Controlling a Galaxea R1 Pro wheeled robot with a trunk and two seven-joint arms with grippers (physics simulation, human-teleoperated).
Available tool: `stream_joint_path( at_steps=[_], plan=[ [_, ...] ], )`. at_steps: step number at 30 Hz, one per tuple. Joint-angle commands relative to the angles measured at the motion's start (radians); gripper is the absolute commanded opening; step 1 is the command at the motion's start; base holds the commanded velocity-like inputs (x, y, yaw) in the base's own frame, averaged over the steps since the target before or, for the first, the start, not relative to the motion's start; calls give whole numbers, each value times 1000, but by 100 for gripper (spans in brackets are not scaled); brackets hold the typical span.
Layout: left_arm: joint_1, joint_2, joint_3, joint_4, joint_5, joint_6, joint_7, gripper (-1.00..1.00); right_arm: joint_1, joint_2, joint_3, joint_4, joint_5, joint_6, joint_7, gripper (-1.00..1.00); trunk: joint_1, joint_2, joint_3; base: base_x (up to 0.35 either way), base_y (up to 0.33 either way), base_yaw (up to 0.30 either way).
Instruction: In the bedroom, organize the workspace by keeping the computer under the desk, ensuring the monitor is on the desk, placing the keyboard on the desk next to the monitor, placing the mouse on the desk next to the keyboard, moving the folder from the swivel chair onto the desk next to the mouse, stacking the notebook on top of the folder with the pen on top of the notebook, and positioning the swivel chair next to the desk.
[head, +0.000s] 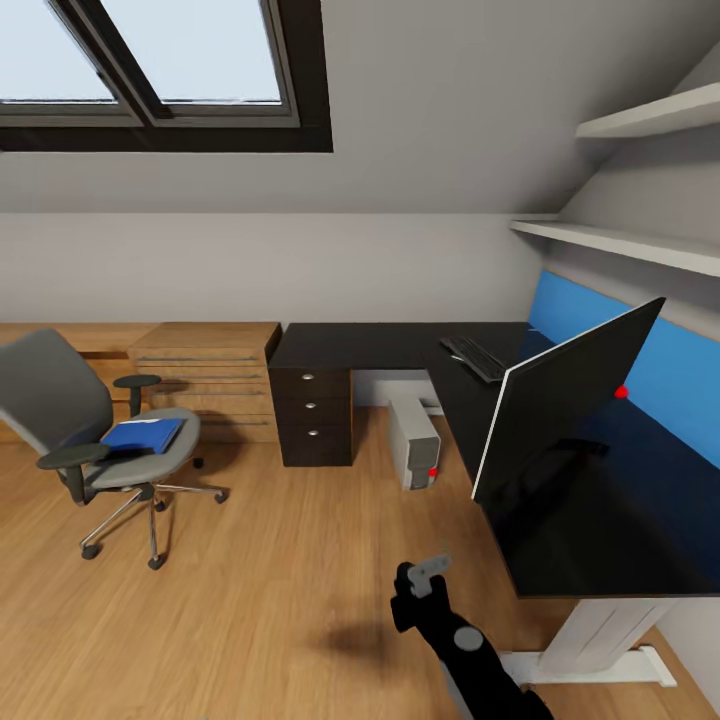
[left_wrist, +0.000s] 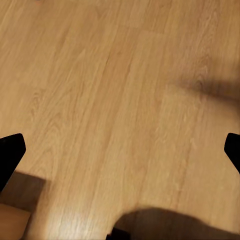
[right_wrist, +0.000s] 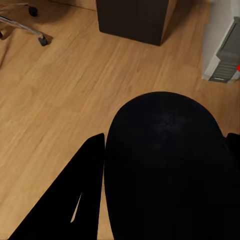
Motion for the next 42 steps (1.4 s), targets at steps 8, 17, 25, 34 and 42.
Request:
stream_joint_path(
  at_steps=[8, 17, 25, 34, 42],
  plan=[
    [0, 0, -3, -1, 11, -1, 4, 100, -3, -2, -7, 110, 17, -194, 7, -100, -31, 55, 24, 0, 0, 0],
    [0, 0, -5, 0, 10, 2, 0, 100, -3, -2, -14, 285, 10, -399, -3, -100, -65, 118, 52, 43, 0, 0],
    [0, -1, -4, -1, 12, 0, -2, 100, -2, 3, -18, 504, 4, -519, -72, -100, -84, 153, 68, 325, 0, 0],
    [0, -1, -2, -1, 12, -1, 2, 100, -3, 3, -15, 570, 4, -522, -99, -100, -84, 153, 68, 206, 0, 0],
    [0, -1, 4, -1, 13, -4, 2, 100, -3, 3, -15, 603, 4, -571, -104, -100, -84, 153, 68, -25, 121, 0]
  ],
)
